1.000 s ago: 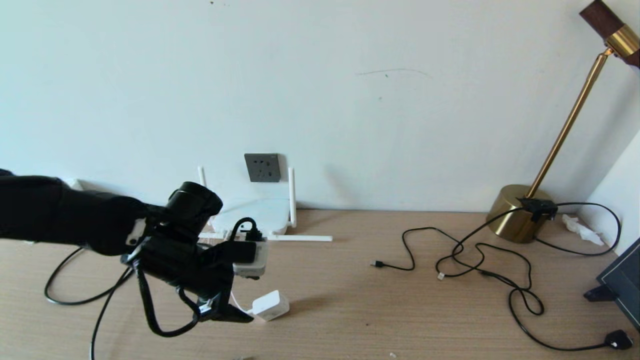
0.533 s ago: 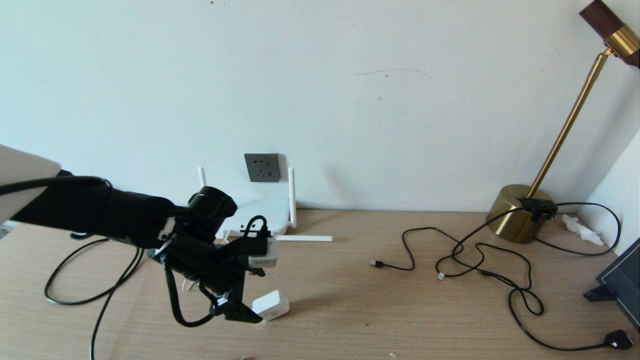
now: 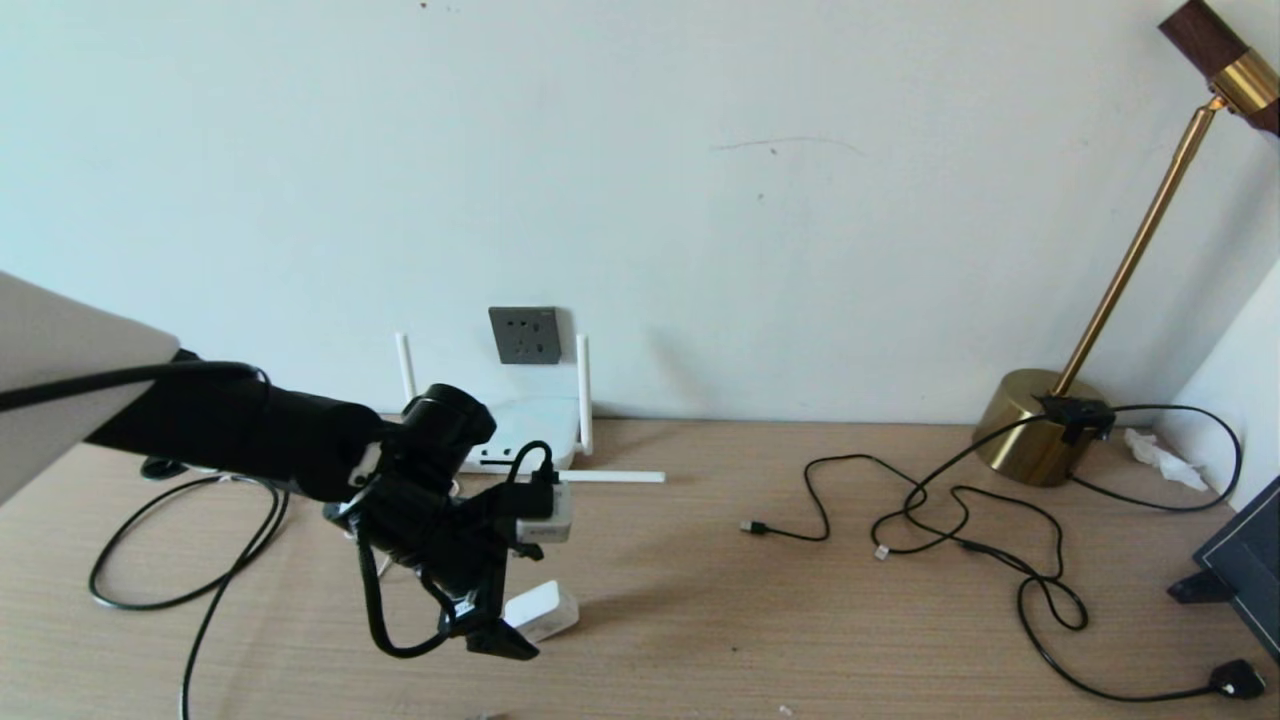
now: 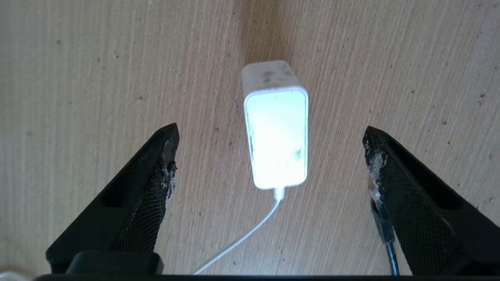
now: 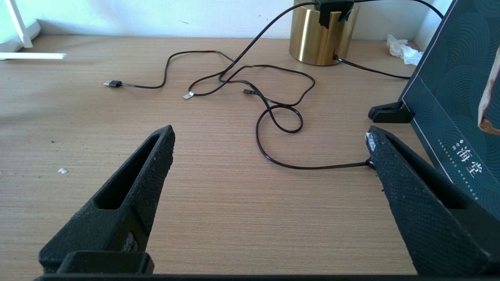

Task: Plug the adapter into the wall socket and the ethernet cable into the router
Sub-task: Pick up plug

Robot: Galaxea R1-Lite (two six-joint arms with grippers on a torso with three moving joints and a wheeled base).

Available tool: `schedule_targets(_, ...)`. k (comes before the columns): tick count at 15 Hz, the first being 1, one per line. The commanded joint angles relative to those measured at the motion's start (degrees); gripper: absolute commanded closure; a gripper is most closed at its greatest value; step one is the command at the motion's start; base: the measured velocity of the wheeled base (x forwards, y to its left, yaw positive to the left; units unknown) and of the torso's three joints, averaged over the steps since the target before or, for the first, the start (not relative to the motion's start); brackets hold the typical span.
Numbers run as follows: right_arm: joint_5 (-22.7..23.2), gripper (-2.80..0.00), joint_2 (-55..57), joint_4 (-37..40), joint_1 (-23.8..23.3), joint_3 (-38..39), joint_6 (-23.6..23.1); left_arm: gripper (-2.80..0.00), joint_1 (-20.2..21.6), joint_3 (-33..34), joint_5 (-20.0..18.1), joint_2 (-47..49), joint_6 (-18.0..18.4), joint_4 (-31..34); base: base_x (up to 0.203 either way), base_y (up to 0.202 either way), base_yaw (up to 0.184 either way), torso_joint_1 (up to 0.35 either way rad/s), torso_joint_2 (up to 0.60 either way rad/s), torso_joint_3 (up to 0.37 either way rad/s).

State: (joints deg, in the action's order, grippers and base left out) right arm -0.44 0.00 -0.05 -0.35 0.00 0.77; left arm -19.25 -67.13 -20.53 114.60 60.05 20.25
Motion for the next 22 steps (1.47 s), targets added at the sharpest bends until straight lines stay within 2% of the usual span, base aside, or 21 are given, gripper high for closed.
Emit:
schedule_targets(1, 0.0, -2.8, 0.1, 0.0, 0.0, 0.0, 0.0, -2.8, -0.4, -0.1, 0.0, 1.0, 0.2, -0.1, 0.0, 0.0, 0.0, 0.0, 0.0, 0.0)
schedule_targets(5, 0.0, -2.8, 0.1, 0.0, 0.0, 0.0, 0.0, -2.8, -0.4, 0.0, 0.0, 2.2, -1.4, -3.4, 0.0, 0.0, 0.0, 0.0, 0.0, 0.0)
schedule_targets(10, 0.0, -2.8, 0.1, 0.0, 0.0, 0.0, 0.0, -2.8, -0.4, -0.5, 0.7, 3.6, -1.4, -5.0, 0.0, 0.0, 0.0, 0.0, 0.0, 0.0)
schedule_targets(22, 0.1, -2.8, 0.1, 0.0, 0.0, 0.0, 0.0, -2.8, -0.5, -0.8, 0.9, 4.4, -1.7, -5.1, 0.0, 0.0, 0.0, 0.0, 0.0, 0.0)
